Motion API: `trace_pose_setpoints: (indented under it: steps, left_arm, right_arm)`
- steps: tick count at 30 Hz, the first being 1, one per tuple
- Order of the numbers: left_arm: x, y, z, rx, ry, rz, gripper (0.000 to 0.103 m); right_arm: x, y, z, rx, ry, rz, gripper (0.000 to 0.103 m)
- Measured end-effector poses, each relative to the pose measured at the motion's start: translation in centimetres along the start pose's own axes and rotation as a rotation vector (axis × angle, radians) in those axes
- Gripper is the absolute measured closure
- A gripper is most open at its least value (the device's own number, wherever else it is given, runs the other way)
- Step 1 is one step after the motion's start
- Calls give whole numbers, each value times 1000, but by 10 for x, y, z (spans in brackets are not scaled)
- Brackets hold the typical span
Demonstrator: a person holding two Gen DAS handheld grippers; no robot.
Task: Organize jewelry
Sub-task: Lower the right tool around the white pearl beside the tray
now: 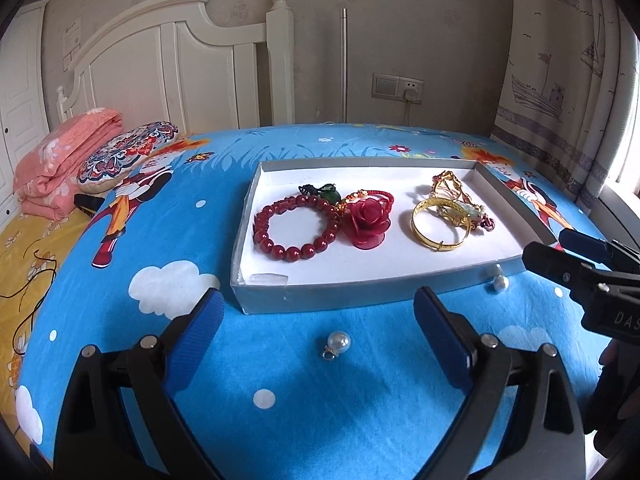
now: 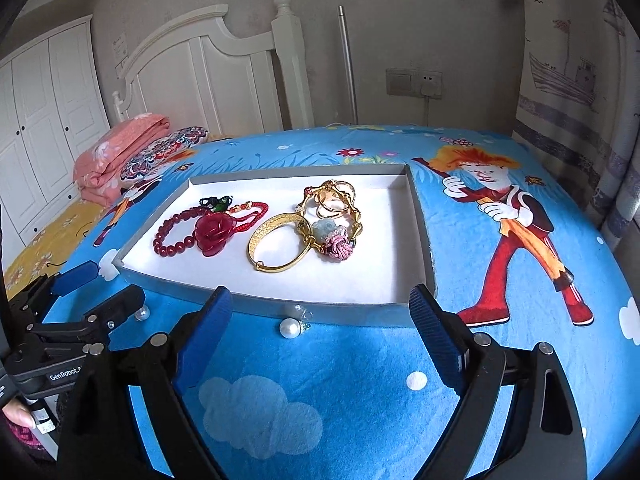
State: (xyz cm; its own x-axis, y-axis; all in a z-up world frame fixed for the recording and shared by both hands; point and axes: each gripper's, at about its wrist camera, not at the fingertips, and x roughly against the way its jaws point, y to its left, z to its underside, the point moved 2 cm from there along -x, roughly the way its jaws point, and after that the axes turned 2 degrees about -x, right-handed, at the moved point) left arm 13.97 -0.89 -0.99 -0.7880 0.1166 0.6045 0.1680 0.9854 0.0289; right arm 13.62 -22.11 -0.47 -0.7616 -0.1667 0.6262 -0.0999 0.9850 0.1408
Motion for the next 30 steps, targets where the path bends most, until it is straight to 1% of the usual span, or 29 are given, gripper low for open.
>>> trace_pose_setpoints:
  steps: [2,4,5,7,8,10,16,17,19,20,21,22,24,25,26,28,30]
  left_arm:
    - [1,2,0,10,-7,2,10]
    - [1,2,0,8,-4,10,10]
    - [1,1,0,5,-6,10,10]
    - [2,1,0,6,-15,9,10]
    - [3,1,0,6,-16,9,10]
    - [3,1,0,5,-25,5,10]
    - [3,3,0,13,-22,8,10]
    - [3,3,0,14,-20,7,10]
    - [3,3,0,14,-16,12,10]
    - [3,3,0,14,-17,12,10]
    - [3,3,0,15,-17,10,10]
    - [3,3,0,17,-16,11,10]
    - [2,4,0,22,-11,15,10]
    - [2,4,0,24,-11,15,10]
    - [2,4,0,27,-11,15,10]
    - [3,4,0,26,-11,14,10]
    - [3,4,0,25,-14,13,10]
  right_arm:
    - [0,5,4,27,16,44,19]
    - [3,9,10,48,14,70,19]
    - [3,9,15,54,24,74,19]
    - [-4,8,24,59,72,86,20]
    - [-3,8,25,59,73,88,20]
    - [-4,7,23,51,74,84,20]
    - [-19,9,20,57,155,108,20]
    - [-21,10,19,56,166,107,22]
    - [-24,10,18,54,176,104,25]
    - [-26,11,19,58,182,104,30]
    - [-27,12,19,65,191,103,40]
    - [-28,14,20,71,192,97,41]
    - [-28,16,21,87,185,86,51]
    - [-27,18,21,96,181,80,54]
    - [-26,20,22,106,174,73,63]
    - [-25,23,23,123,166,65,70]
    - [-24,24,23,126,164,57,72]
